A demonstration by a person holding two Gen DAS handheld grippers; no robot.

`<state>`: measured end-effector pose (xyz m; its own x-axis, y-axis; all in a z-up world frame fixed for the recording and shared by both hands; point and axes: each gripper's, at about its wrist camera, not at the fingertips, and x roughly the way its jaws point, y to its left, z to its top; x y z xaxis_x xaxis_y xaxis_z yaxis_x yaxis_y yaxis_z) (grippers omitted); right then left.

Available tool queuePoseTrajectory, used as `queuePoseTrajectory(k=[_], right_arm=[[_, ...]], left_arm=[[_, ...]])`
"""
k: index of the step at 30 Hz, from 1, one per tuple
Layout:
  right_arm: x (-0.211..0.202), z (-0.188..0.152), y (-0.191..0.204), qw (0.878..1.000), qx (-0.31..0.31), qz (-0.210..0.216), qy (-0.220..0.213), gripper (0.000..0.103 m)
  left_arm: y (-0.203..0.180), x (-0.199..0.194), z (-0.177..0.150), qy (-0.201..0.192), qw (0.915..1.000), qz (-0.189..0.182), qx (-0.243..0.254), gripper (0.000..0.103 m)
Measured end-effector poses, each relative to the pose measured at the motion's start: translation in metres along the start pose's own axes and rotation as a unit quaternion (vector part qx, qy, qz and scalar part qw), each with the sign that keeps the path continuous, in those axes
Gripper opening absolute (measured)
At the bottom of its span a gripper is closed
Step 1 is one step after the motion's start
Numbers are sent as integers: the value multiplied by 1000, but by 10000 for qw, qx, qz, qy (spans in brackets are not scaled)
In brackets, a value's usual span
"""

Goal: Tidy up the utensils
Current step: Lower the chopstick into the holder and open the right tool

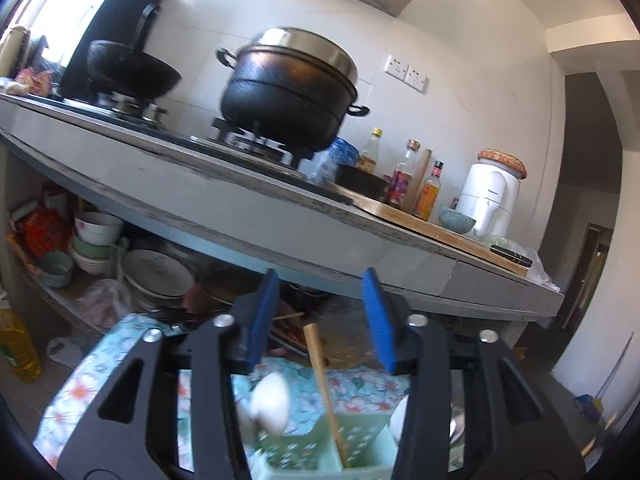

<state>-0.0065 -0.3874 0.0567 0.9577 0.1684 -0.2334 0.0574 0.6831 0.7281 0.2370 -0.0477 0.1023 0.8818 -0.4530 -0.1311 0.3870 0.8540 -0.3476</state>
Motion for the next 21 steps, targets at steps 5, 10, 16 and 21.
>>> queuePoseTrajectory(k=[5,10,16,21], right_arm=[[2,32,42,9974,-565,212,-386,6],[28,51,79,9925,-1066,303,-525,6],[73,52,116,9813,-1817,-64,-629,6],[104,37,130,9696,-2331,-470,-584,6]], left_arm=[[13,-31,-8,175,9998,-38,23,52],[18,-53,-28,622,9977,-166,234,60],[17,-77,-54,873,9930,-323,733,70],[18,-87,-74,1011,9895,-456,930,74]])
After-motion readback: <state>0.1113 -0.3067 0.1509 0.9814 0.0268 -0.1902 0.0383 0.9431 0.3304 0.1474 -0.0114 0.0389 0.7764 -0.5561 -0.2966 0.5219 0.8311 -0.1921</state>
